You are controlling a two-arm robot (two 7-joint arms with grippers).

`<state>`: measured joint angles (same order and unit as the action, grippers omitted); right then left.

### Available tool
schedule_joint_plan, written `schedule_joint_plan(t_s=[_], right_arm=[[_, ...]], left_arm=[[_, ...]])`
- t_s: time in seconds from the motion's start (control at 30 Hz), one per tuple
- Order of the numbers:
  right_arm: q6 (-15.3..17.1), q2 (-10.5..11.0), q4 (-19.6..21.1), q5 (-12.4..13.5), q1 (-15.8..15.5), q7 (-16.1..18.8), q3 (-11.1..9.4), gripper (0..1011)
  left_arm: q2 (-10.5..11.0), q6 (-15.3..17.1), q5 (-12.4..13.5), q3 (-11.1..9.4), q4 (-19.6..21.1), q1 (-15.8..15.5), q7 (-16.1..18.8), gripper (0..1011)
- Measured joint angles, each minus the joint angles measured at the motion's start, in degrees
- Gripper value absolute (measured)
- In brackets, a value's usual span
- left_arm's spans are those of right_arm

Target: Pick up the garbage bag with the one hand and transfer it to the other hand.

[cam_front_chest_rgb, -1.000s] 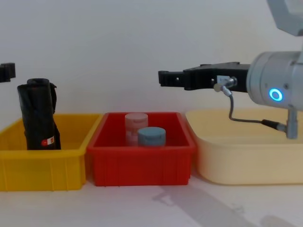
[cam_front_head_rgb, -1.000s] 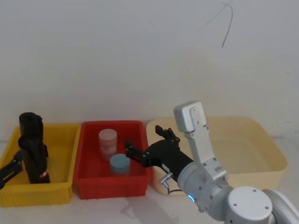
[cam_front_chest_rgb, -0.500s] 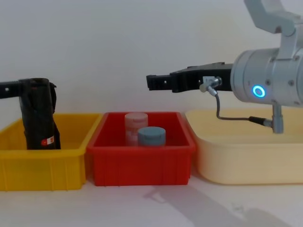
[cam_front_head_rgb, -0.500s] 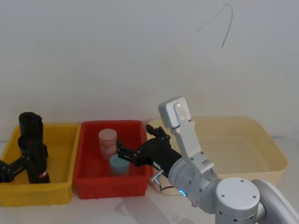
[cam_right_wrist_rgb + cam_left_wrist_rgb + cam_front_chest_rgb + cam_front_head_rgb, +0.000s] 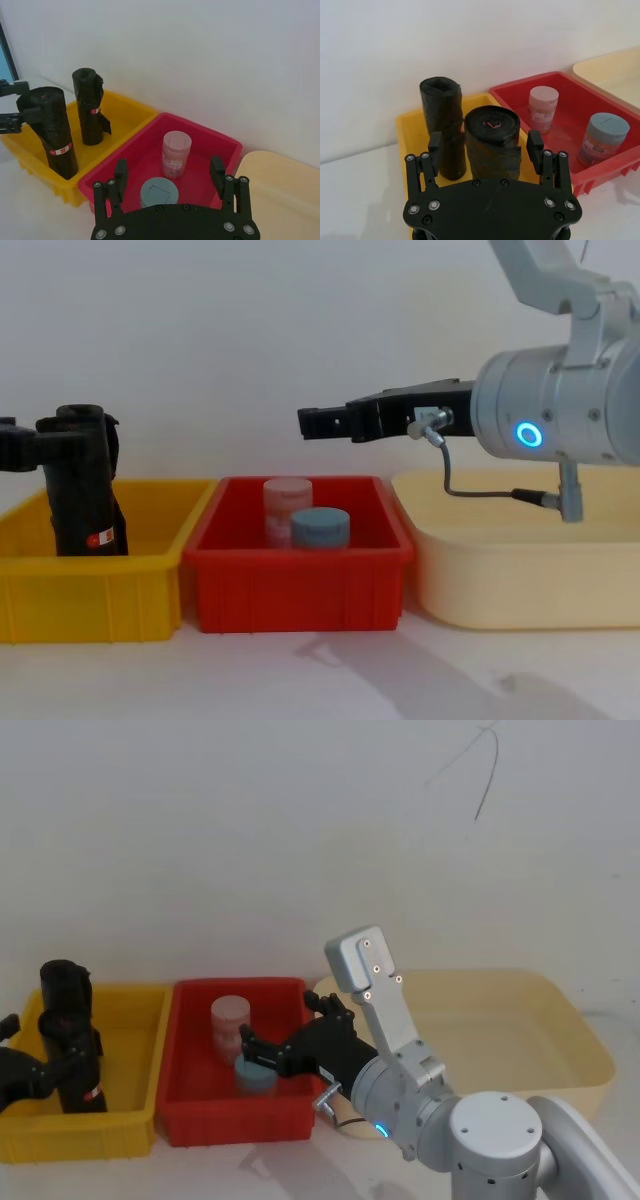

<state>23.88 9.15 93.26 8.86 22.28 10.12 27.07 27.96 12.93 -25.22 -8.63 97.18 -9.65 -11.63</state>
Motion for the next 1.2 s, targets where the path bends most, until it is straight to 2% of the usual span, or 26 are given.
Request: schedule_joint_plan(t_s=[0.47,0.9,1.2], right_arm=[[1.1,-1.0,-1.4,-0.2,0.7,1.1,0.1,1002],[2.6,-2.1,-3.2,-0.4,1.7,2.0,0.3,1001],[3.5,-3.8,-6.7,-1.1,3.6,2.0,0.9,1001]], left_arm=[[-1.2,0.2,-2.2,-2.4,-6.4,-5.4,-5.6,1000],[-2.2,-0.1,-3.6,-3.3,-9.5,-7.7,-7.5,1000],[-2.5,-0.2,-4.0,-3.6,-10.4,-8.3,-8.0,1000]])
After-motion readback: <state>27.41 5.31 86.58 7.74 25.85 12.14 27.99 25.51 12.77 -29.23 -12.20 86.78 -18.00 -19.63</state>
